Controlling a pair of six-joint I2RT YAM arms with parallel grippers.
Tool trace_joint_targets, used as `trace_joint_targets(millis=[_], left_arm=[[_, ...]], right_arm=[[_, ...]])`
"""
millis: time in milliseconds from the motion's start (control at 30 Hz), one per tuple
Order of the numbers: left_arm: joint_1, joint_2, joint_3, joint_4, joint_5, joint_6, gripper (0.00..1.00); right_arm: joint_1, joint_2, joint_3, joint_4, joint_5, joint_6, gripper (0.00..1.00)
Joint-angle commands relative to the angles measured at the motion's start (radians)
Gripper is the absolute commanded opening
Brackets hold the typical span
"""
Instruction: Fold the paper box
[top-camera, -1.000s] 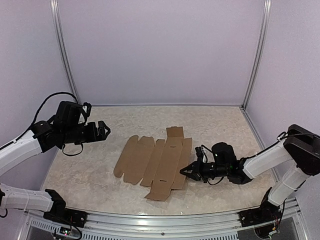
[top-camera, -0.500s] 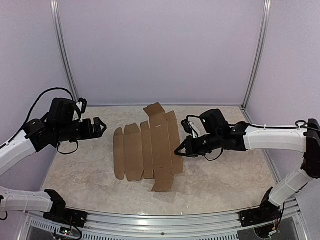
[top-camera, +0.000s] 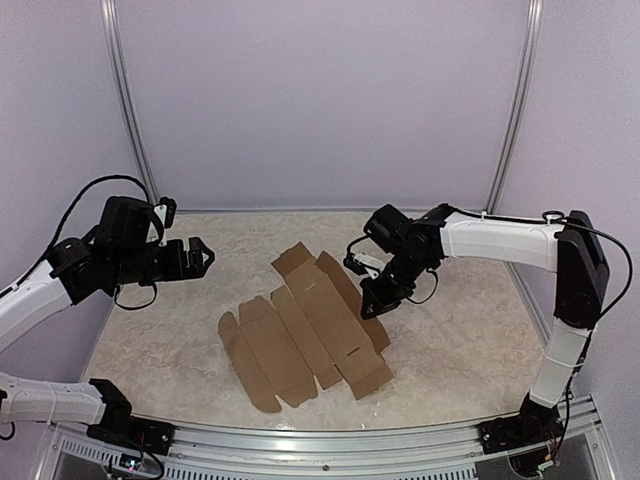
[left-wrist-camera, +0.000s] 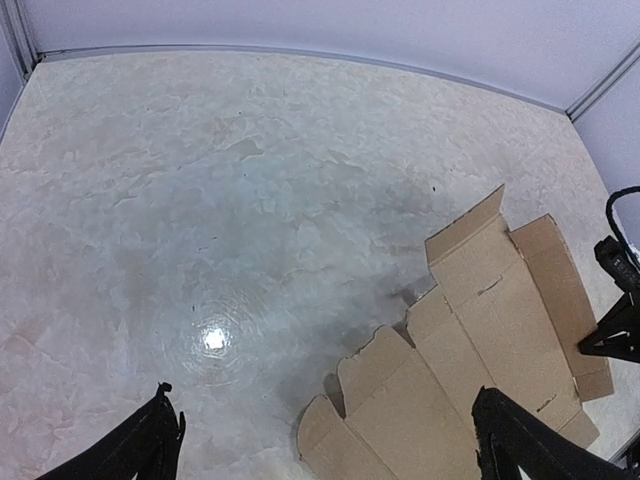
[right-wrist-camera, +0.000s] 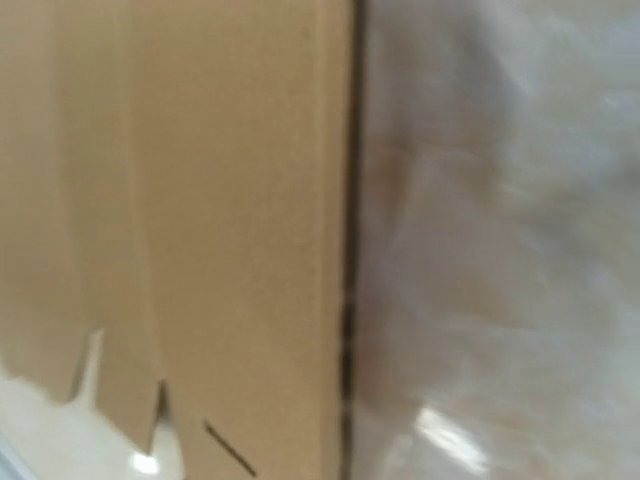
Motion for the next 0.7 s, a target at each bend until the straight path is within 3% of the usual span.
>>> trace_joint_targets(millis=[0,333,667], left_arm=[[-0.011,0.007,0.025,-0.018,0.013,0.014,0.99],[-0.033,0.075,0.024,0.02,0.014,0.015,0.99],[-0.077,0.132,0.022,0.049,-0.003,-0.012,0.99]], right_arm=[[-0.008,0.074,0.102,-0.193,0.168,-0.13,0.0],[0.044,0.225,0.333,-0.325,0.554,-0.351,0.0],[0.146,0.258,0.349,-0.197,0.821,-0.661,0.0]])
